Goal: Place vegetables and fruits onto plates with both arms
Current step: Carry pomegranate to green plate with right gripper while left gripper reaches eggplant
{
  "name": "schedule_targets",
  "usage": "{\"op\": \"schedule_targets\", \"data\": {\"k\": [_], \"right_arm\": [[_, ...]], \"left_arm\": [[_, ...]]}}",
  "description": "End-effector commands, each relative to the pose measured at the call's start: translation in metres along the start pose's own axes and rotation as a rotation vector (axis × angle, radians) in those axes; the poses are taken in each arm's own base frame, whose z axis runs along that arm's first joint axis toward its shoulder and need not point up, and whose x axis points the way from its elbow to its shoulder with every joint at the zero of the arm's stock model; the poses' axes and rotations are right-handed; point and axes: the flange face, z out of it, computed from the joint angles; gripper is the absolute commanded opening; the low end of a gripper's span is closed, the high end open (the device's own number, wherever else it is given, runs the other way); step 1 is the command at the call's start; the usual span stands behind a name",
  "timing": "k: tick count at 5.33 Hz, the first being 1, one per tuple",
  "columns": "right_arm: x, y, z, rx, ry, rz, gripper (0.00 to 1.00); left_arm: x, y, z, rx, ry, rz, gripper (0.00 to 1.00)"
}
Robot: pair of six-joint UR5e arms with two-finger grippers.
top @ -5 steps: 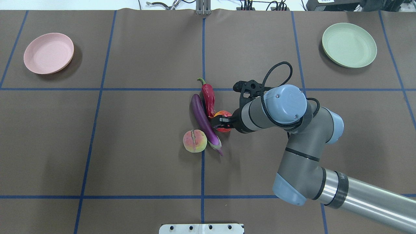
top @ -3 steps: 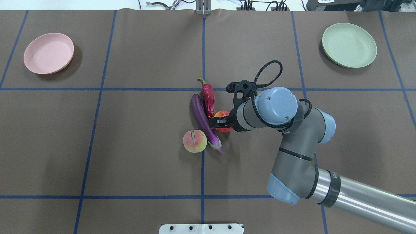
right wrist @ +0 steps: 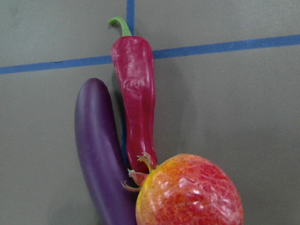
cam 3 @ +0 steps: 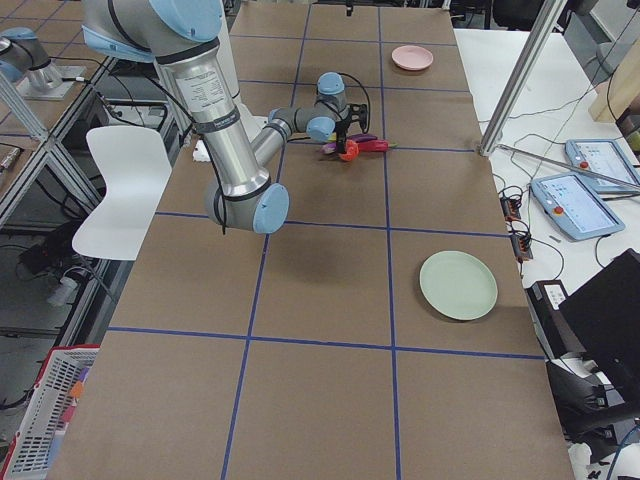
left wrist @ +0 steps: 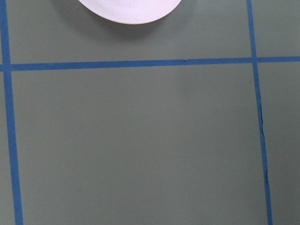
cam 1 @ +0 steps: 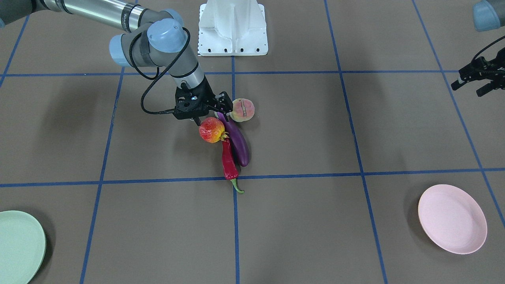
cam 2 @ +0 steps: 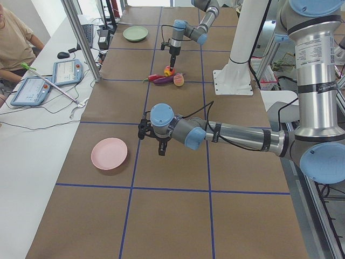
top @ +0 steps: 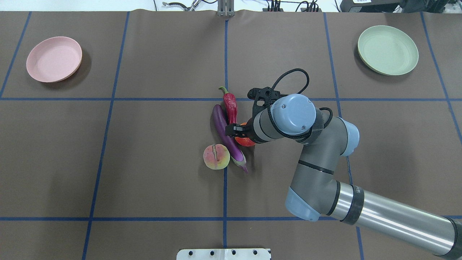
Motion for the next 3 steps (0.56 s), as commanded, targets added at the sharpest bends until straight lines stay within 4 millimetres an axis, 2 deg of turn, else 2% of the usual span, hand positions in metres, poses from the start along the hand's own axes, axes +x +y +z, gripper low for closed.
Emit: {"op": "schedule_targets", "data": {"k": [1, 3], "right_arm": [[0.0080, -0.0061, 0.0104, 0.007, 0.031, 0.018, 0.98], [0.0132, -0.0100, 0.0190, 0.013, 0.052, 0.024, 0.96]], "left_arm": [[-0.0001, -0.0001, 0.0000, 0.001, -0.001, -0.001, 1.00], [0.0012, -0.0001, -0.0008, 0.002, -0.001, 0.002, 1.00]]}}
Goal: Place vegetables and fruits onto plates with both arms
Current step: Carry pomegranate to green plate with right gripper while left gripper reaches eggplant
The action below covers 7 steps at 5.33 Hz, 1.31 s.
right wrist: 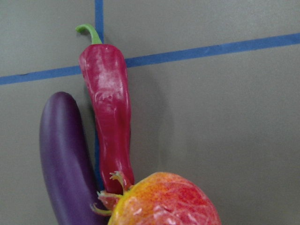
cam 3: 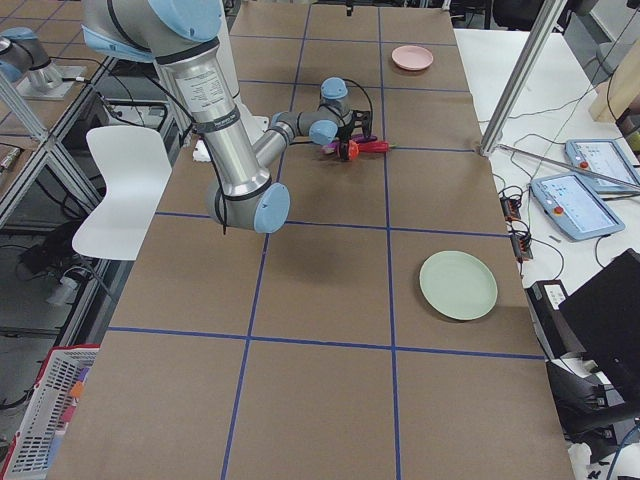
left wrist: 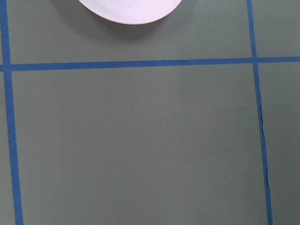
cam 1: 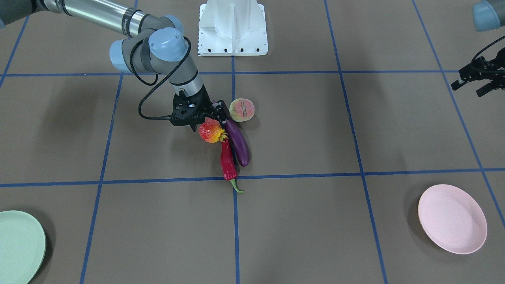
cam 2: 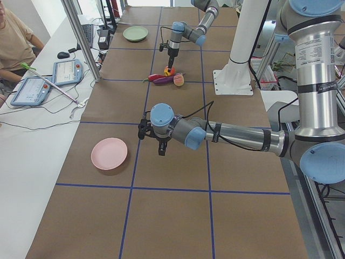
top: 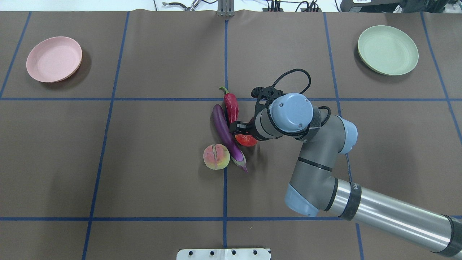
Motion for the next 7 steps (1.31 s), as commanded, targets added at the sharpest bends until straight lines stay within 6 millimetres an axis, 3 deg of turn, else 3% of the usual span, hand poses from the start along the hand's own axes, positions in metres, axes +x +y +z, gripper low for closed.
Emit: {"op": "schedule_targets", "data": {"k": [1, 2, 3, 4, 5, 6, 7], "right_arm": [[-0.002, -0.004, 0.001, 0.011, 0.002, 0.016, 0.47], [-0.003, -0.011, -0.004, 0.021, -0.003, 0.027, 0.00], [-0.010, -0.036, -0.022, 0.043, 0.009, 0.049, 0.00], [-0.002, -0.080, -0.063, 0.064, -0.002, 0.090, 0.00], [0.049, -0.153, -0.105, 0.067, -0.006, 0.141, 0.00], [0.116, -0.211, -0.140, 0.046, 0.003, 0.129, 0.00], [0.184, -0.266, -0.159, 0.043, 0.044, 0.097, 0.00]], "left_arm": [[0.001, 0.001, -0.001, 0.001, 0.000, 0.001, 1.00], [0.001, 0.001, -0.001, 0.002, 0.000, 0.003, 1.00], [0.004, 0.000, -0.002, 0.005, 0.003, 0.005, 1.00], [0.024, -0.016, -0.008, 0.022, 0.022, 0.019, 1.00], [0.073, -0.040, 0.013, -0.007, 0.039, -0.078, 1.00], [0.125, -0.063, 0.033, 0.007, 0.017, -0.138, 1.00], [0.177, -0.075, 0.058, -0.001, 0.017, -0.206, 1.00]]}}
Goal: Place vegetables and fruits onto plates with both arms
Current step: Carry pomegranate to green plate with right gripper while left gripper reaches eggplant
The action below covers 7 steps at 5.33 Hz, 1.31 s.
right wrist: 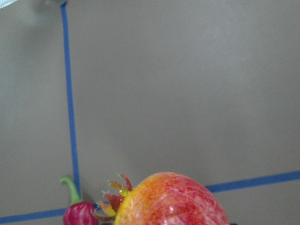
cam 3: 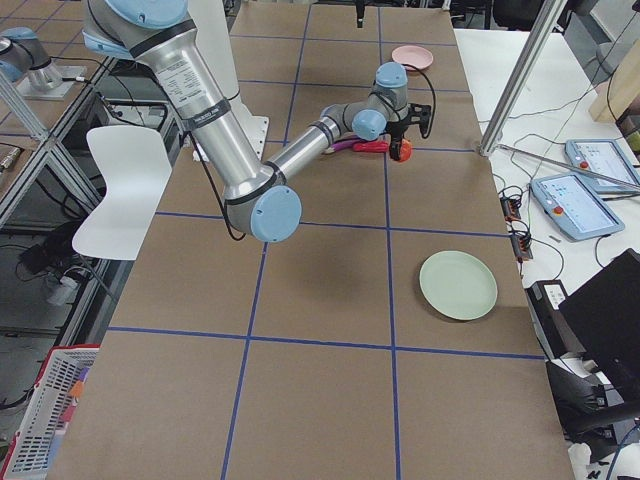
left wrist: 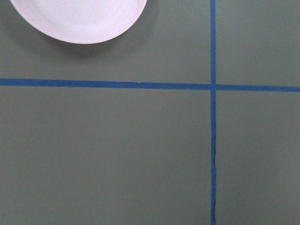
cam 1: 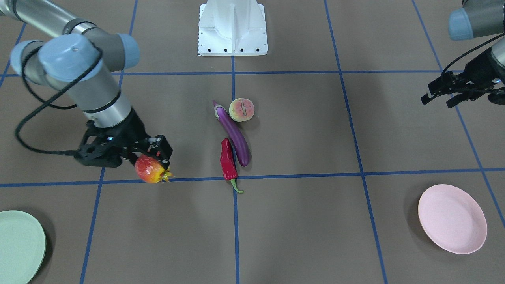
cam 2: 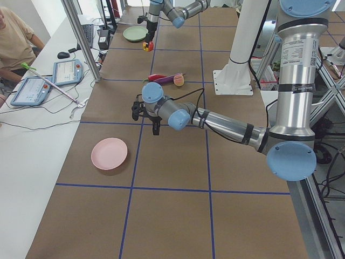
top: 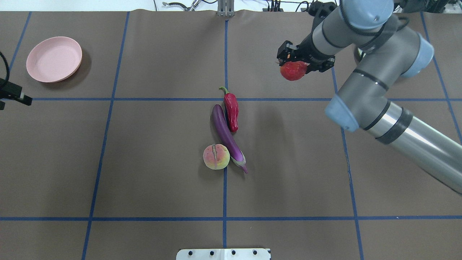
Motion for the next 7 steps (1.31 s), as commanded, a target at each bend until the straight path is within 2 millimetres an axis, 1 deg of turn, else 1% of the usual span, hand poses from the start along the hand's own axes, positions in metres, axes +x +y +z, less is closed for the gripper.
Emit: {"op": "schedule_targets", "data": {"k": [1, 2, 3, 4, 5, 6, 7], "right_arm": [[0.131, -0.115, -0.021, -0.017, 0.083, -0.050, 0.00], [0.198, -0.153, -0.019, -0.034, 0.145, -0.072, 0.00], [0.261, -0.174, 0.004, -0.071, 0.218, -0.024, 0.00], [0.305, -0.180, 0.030, -0.080, 0.314, 0.025, 0.00], [0.344, -0.179, 0.059, -0.081, 0.336, 0.032, 0.00], [0.352, -0.174, 0.072, -0.088, 0.340, 0.025, 0.43], [0.344, -0.172, 0.074, -0.083, 0.328, 0.008, 0.99]], "left_arm": [[0.100, 0.001, 0.056, 0.003, -0.021, -0.073, 1.00], [0.146, 0.003, 0.082, -0.004, -0.016, -0.115, 1.00], [0.215, -0.004, 0.111, -0.027, 0.006, -0.176, 1.00], [0.262, -0.010, 0.134, 0.000, -0.004, -0.198, 1.00], [0.305, -0.011, 0.168, -0.025, -0.015, -0.199, 1.00], [0.363, -0.014, 0.208, -0.019, -0.041, -0.226, 1.00], [0.411, -0.016, 0.226, -0.035, -0.042, -0.234, 1.00]]}}
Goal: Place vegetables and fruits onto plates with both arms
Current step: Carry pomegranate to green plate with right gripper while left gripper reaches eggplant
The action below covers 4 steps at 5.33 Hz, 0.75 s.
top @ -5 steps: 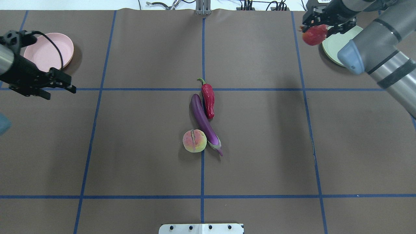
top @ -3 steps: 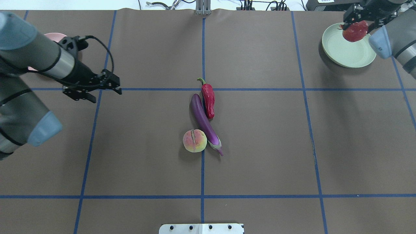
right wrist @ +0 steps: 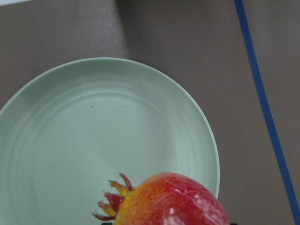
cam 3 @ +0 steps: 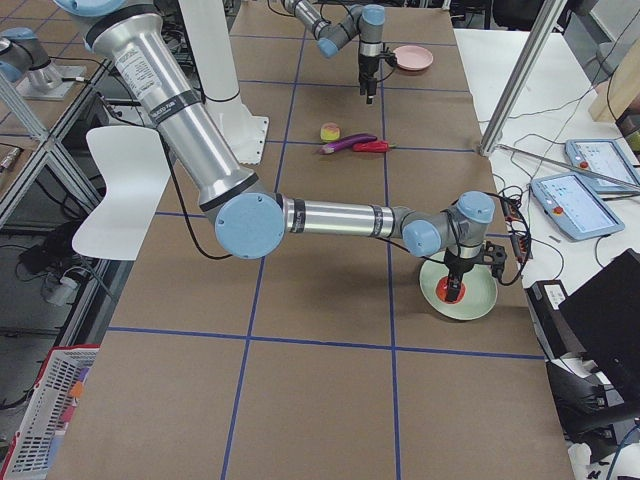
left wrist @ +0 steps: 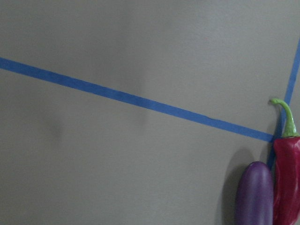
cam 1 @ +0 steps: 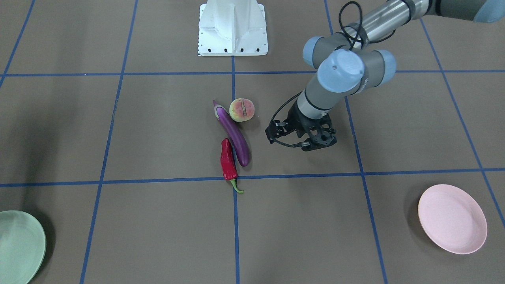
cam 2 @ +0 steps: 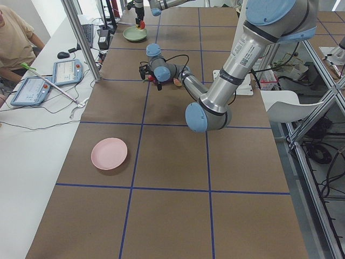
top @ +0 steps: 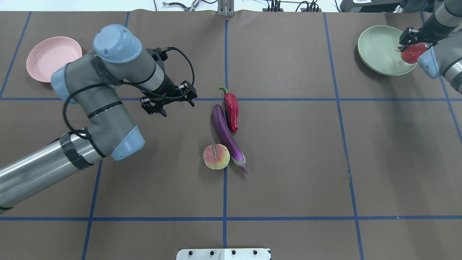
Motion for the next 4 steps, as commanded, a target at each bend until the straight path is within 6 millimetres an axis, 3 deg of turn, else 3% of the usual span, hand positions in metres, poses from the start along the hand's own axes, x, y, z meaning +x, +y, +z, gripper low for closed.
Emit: {"op": "schedule_targets", "data": {"k": [1, 2, 4], "right_arm": [[-0.014, 0.002, -0.008, 0.025, -0.024, -0.023, 1.00], [-0.023, 0.002, -0.020, 0.043, -0.041, -0.038, 1.00], [-0.026, 0.003, -0.023, 0.043, -0.051, -0.043, 1.00]], "left_arm": [[0.060, 0.030, 0.040, -0.040, -0.015, 0.019, 0.99], [0.083, 0.047, 0.058, -0.067, -0.027, 0.038, 0.98], [0.085, 0.066, 0.082, -0.097, -0.055, 0.045, 0.93]]}}
